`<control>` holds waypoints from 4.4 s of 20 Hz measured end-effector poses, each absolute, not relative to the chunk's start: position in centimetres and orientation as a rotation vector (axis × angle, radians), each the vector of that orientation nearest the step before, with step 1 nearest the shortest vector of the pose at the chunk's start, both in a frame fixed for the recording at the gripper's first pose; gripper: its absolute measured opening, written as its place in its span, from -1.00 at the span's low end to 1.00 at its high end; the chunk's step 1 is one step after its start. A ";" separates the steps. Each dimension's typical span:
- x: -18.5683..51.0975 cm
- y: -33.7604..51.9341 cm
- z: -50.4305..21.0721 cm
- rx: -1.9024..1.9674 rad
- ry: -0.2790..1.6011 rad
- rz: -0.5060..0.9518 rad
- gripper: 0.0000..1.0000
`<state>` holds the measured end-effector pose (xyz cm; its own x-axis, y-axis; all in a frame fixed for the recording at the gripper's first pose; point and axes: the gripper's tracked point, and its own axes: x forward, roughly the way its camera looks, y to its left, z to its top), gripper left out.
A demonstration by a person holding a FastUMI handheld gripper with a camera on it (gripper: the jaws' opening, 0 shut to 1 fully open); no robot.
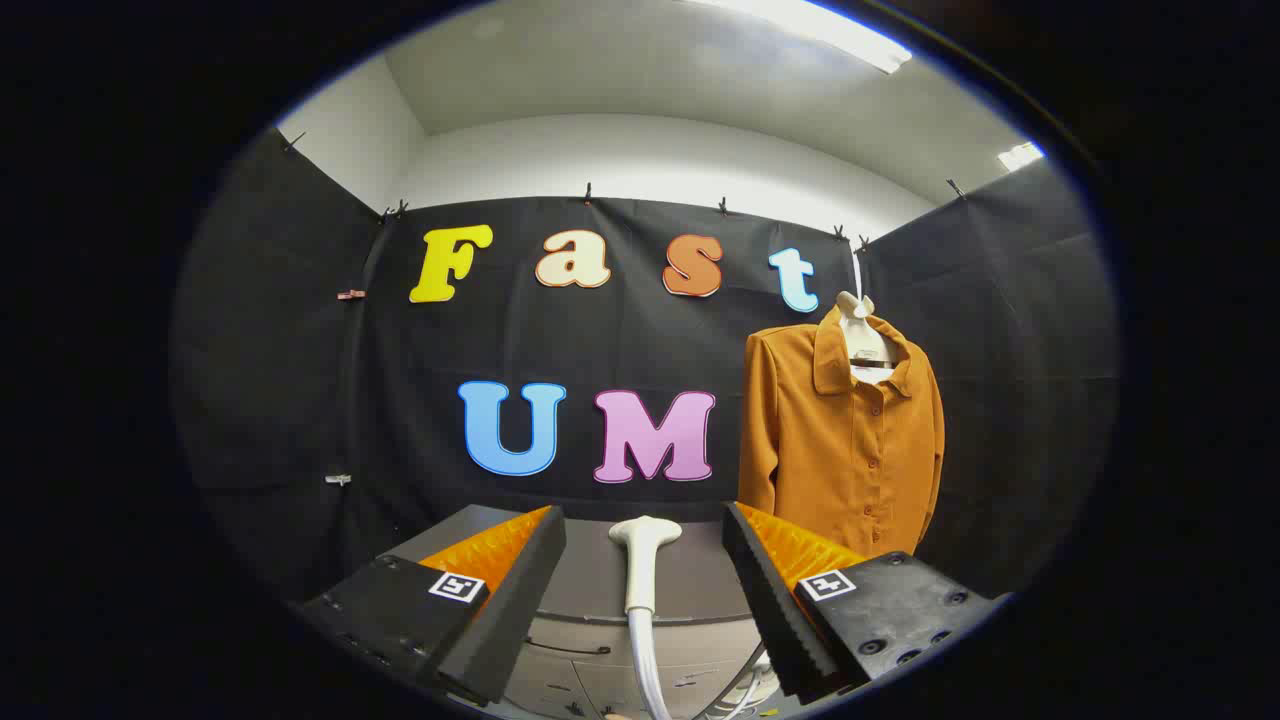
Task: Iron the clothes twice with a garment steamer, once on the left side and once on the right side.
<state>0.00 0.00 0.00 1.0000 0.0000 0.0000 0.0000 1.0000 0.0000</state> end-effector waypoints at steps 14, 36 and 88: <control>0.1 -0.3 -0.1 -0.001 0.015 0.001 0.96; 4.0 1.9 -2.5 -0.014 0.097 -0.043 0.97; 20.3 0.8 -22.9 -0.009 0.627 0.036 -0.20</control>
